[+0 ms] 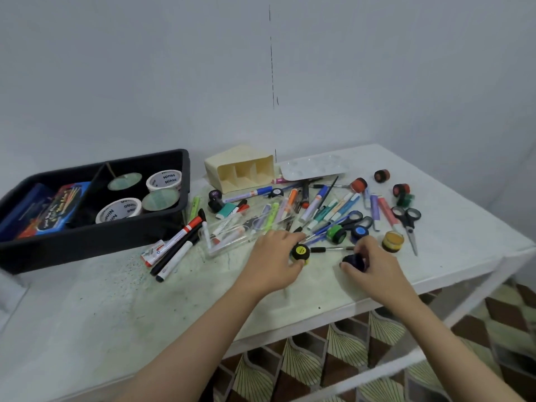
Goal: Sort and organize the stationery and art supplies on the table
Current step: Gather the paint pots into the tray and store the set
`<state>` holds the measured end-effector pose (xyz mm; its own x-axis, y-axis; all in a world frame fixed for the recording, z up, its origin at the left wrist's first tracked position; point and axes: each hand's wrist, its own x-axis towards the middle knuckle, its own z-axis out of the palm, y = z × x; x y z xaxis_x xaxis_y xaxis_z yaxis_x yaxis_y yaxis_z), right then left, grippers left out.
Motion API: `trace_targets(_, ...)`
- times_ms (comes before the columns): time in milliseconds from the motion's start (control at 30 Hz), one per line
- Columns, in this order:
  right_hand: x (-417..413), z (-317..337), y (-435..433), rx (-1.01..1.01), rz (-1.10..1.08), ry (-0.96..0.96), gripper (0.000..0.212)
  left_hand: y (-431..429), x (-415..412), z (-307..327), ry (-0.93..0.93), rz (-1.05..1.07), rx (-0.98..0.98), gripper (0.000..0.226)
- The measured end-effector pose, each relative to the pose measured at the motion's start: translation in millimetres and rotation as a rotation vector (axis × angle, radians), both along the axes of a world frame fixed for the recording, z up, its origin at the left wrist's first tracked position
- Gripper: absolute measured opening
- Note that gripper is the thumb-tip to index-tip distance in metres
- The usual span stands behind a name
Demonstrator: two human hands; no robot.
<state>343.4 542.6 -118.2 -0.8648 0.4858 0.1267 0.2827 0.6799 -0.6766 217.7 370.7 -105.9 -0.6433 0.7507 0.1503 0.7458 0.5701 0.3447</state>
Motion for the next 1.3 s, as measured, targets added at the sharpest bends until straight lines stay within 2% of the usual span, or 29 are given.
trace_targets(133,3.5,1.7,4.7,-0.338,0.023,0.008,0.024,20.1,-2.2,-3.9,-0.097,0.045,-0.017,0.04)
trace_targets(200,2.4,3.8,7.2,-0.485,0.076,0.001,0.012,20.0,-2.5,-4.3,-0.271,0.121,0.096,0.037)
trace_targets(300,-2.0,7.5,6.5,-0.518,0.188,-0.002,0.014,8.5,-0.6,-2.4,-0.463,0.202,0.311,0.038)
trace_targets(367,-7.5,8.8,2.6,-0.494,0.228,0.005,0.009,-5.8,1.5,0.5,-0.473,0.253,0.433,0.038)
trace_targets(467,-17.3,8.5,-9.0,-0.394,0.29,0.02,0.006,-33.7,5.3,3.4,-0.398,0.314,0.515,0.036)
trace_targets(533,-25.2,8.4,-21.1,-0.323,0.336,0.045,0.011,-54.4,8.3,1.4,-0.34,0.358,0.533,0.036)
trace_targets(700,-45.3,12.4,-56.6,-0.313,0.405,0.217,0.02,-90.3,15.2,-13.3,-0.223,0.428,0.522,0.04)
trace_targets(800,-54.1,8.2,-69.8,-0.206,0.469,0.271,0.026,-96.3,19.2,-18.0,-0.175,0.453,0.54,0.044)
trace_targets(1000,-53.4,-3.0,-72.7,0.075,0.637,0.214,0.03,-92.9,26.4,-24.4,-0.153,0.483,0.6,0.047)
trace_targets(1300,-50.4,-9.3,-69.9,0.278,0.57,0.179,0.035,-89.4,27.1,-28.3,-0.106,0.5,0.578,0.049)
